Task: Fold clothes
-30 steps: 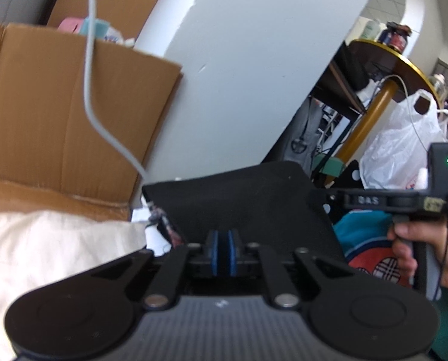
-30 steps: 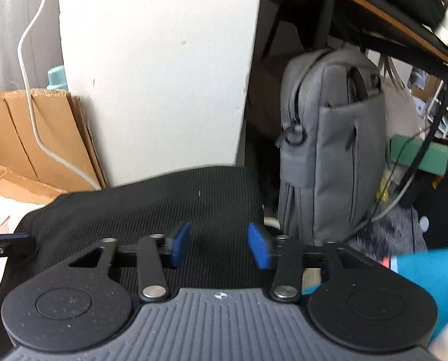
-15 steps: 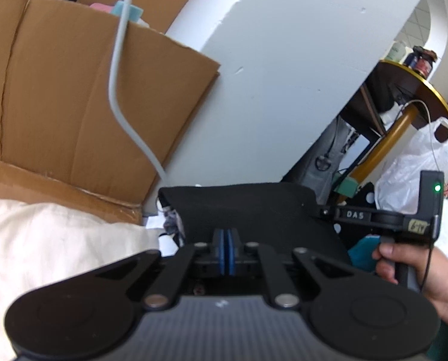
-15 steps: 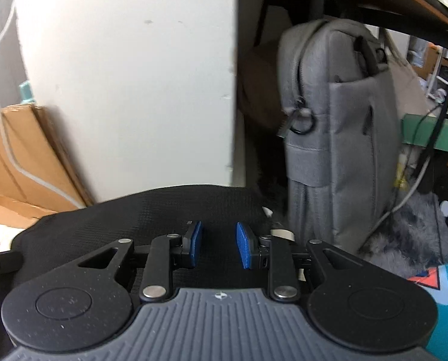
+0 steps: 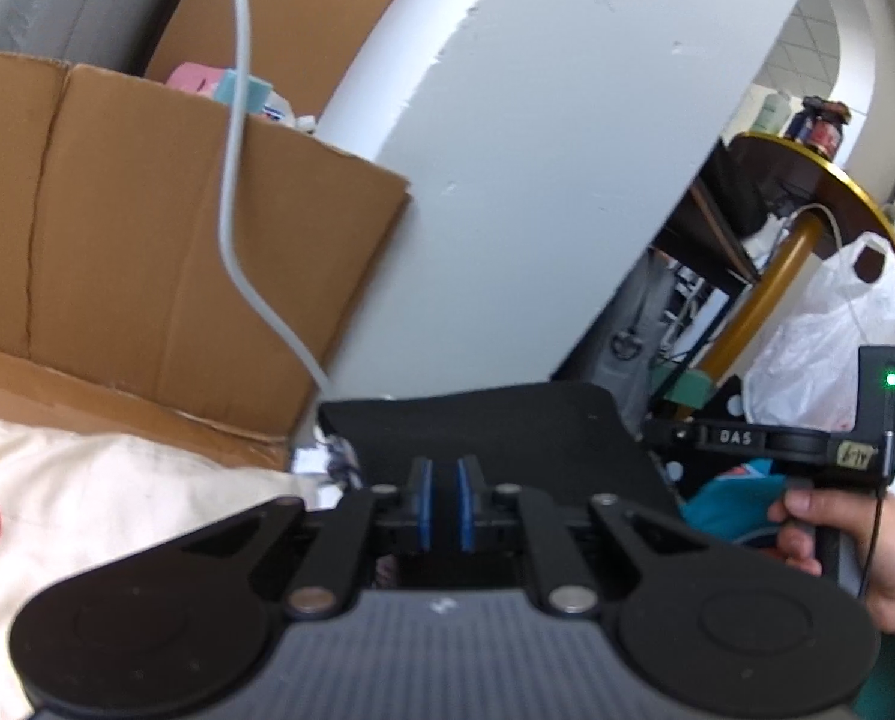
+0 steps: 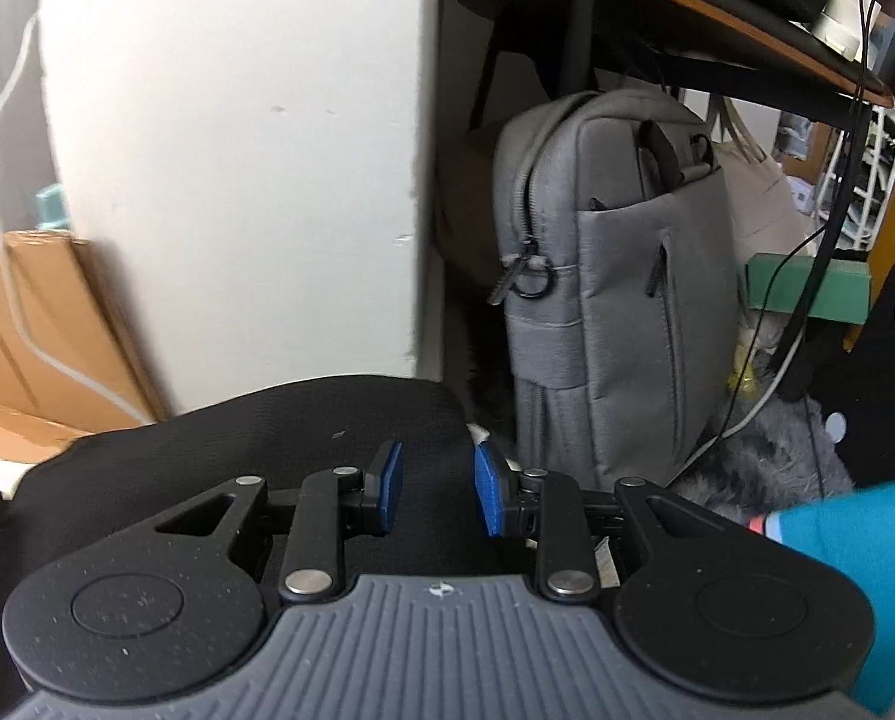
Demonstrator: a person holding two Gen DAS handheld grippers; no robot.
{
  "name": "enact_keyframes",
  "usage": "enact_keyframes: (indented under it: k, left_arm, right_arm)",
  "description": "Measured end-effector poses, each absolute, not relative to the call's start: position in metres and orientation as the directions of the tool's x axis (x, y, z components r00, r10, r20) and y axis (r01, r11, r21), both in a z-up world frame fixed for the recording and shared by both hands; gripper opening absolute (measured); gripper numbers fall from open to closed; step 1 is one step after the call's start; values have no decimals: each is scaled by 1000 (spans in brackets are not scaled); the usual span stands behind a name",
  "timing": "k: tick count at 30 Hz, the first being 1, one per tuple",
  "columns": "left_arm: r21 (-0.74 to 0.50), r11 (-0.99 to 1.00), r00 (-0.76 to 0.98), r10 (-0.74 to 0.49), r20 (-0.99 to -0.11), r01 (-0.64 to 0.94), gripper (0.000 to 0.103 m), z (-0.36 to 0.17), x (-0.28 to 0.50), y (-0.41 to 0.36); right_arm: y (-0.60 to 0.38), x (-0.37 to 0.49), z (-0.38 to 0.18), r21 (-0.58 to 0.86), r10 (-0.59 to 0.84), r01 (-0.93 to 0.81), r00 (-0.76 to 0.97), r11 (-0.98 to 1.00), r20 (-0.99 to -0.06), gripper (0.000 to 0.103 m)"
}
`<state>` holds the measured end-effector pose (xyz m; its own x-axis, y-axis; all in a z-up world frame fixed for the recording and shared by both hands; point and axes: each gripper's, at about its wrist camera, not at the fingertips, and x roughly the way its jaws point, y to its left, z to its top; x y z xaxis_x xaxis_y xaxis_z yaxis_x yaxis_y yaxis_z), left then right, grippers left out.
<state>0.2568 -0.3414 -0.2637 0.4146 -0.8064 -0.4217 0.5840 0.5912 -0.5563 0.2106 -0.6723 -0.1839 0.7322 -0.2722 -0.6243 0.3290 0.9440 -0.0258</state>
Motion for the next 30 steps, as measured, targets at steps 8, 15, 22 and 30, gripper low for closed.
enact_keyframes:
  k: [8,15,22,30]
  left_arm:
    - [-491,610,382,-784,-490,622,11,-266,242,-335]
    - [-376,612,355,-748,-561,696,12,-252,241,-329]
    - [-327,597,331,-732,-596,732,15,-220,234,-305]
    - [-296,598,324,-712,-624,745,26,-152,225,-253]
  right_arm:
    - [-624,183,-194,-50,-153,161,726,986,-671,31]
    - [-600,164,-203,-115,-168,123,704,986,-690,33]
    - [-594,144,-194,-100,-163,134,643,986,-749,42]
    - [-572,117,-153,-66,-145,148,626,987,-766,51]
